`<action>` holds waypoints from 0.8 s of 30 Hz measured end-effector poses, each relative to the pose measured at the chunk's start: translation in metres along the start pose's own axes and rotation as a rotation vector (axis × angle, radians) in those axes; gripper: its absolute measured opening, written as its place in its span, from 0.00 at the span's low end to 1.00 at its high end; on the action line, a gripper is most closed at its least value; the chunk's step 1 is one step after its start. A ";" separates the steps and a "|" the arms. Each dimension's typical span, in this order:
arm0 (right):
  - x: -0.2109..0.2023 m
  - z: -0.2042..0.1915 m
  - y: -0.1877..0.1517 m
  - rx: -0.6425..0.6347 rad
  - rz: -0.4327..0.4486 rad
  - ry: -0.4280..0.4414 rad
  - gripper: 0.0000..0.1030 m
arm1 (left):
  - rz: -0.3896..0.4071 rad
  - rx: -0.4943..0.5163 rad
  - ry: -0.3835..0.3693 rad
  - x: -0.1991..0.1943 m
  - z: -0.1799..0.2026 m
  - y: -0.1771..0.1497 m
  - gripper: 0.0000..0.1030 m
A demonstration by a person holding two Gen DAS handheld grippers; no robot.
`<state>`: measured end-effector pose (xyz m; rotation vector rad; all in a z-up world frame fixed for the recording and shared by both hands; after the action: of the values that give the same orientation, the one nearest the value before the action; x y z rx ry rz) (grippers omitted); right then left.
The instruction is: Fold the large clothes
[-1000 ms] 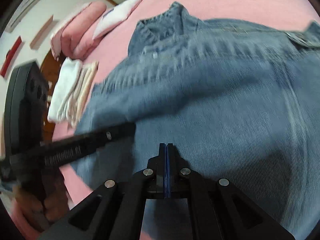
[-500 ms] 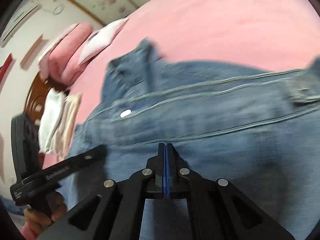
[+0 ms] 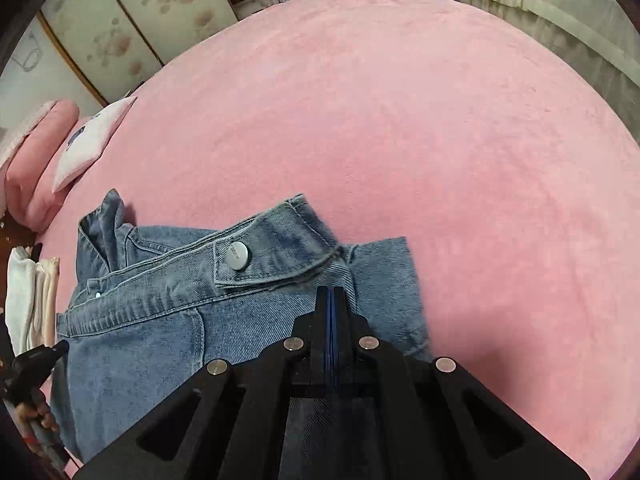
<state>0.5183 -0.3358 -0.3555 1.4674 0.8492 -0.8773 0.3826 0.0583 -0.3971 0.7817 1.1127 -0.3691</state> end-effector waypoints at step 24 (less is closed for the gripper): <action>-0.095 -0.104 -0.107 -0.060 -0.168 0.287 0.04 | -0.198 0.293 -0.183 -0.121 0.077 -0.137 0.43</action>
<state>0.3850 -0.2265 -0.3146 1.5066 1.2161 -0.7663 0.2968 -0.1046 -0.3222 0.8771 0.9768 -0.7692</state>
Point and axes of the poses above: each gripper's, at about its wrist camera, not at the fingertips, and x roughly the way its jaws point, z to its right, y to its top, the point moved 7 cm from there along x, roughly the way its jaws point, and after that the axes turned 7 degrees about -x, right-handed, at the moved point
